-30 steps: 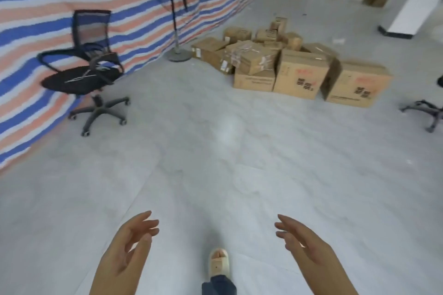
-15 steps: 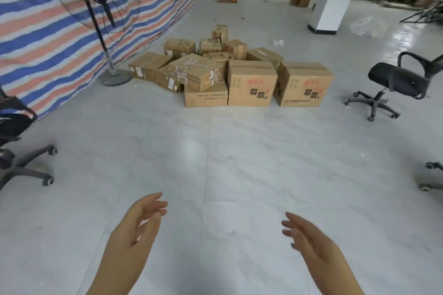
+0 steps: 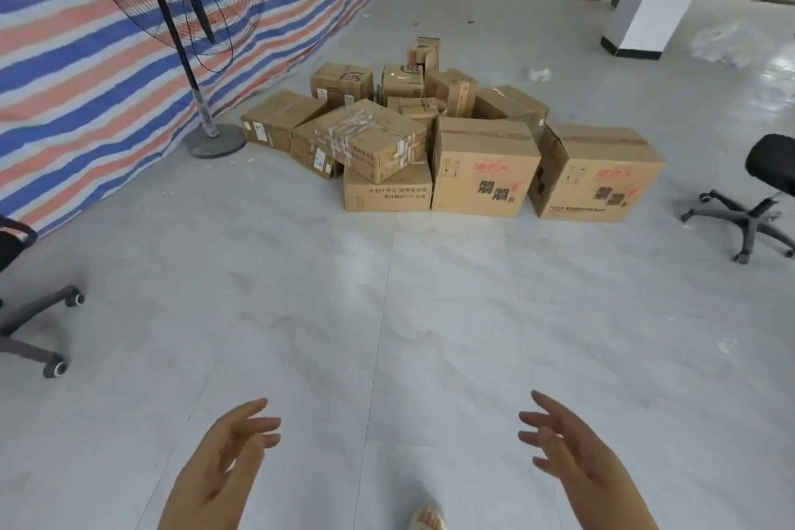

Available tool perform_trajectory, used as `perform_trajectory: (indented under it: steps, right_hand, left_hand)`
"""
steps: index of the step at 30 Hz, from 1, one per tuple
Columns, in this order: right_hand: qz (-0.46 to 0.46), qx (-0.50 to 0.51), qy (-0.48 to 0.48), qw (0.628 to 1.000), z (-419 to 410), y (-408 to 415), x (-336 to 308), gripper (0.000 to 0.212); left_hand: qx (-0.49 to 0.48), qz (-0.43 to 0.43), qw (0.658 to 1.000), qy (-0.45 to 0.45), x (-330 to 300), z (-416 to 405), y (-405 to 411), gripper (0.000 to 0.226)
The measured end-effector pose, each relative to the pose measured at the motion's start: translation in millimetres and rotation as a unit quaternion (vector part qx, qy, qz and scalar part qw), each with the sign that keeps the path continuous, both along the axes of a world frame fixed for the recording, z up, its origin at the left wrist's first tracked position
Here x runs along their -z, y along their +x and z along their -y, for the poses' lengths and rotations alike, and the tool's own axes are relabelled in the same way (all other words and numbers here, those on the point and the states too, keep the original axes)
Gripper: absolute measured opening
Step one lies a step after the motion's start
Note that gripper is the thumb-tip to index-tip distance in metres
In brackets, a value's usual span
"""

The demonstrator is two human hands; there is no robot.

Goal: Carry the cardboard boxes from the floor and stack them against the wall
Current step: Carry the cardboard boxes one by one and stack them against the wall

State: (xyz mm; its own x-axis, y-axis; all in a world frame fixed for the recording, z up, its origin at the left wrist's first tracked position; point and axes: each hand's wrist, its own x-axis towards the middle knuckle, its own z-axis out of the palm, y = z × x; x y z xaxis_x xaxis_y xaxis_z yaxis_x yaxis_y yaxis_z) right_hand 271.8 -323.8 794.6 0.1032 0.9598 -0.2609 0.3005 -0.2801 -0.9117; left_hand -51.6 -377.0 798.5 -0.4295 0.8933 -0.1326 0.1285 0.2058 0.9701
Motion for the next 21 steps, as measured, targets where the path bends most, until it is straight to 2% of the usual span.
perform_trajectory:
  steps: [6, 9, 16, 21]
  right_hand:
    - [0.015, -0.084, 0.027, 0.996, -170.2, -20.2, -17.6, 0.033]
    - [-0.008, -0.089, 0.028, 0.996, -235.7, -42.7, -13.8, 0.032]
    - [-0.030, -0.048, 0.016, 0.998, -388.3, -132.1, 16.0, 0.030]
    - [-0.033, -0.030, 0.016, 0.999, -494.7, -206.0, 3.0, 0.031]
  left_hand:
    - [-0.009, -0.002, 1.000, 0.022, -13.8, -131.0, -4.3, 0.035]
    - [-0.028, 0.006, 1.000, 0.006, -4.5, -180.5, -24.7, 0.035]
    - [-0.055, -0.011, 0.998, -0.006, 12.3, -338.5, -131.9, 0.036]
    - [-0.028, -0.053, 0.998, 0.009, -16.5, -468.1, -218.6, 0.036]
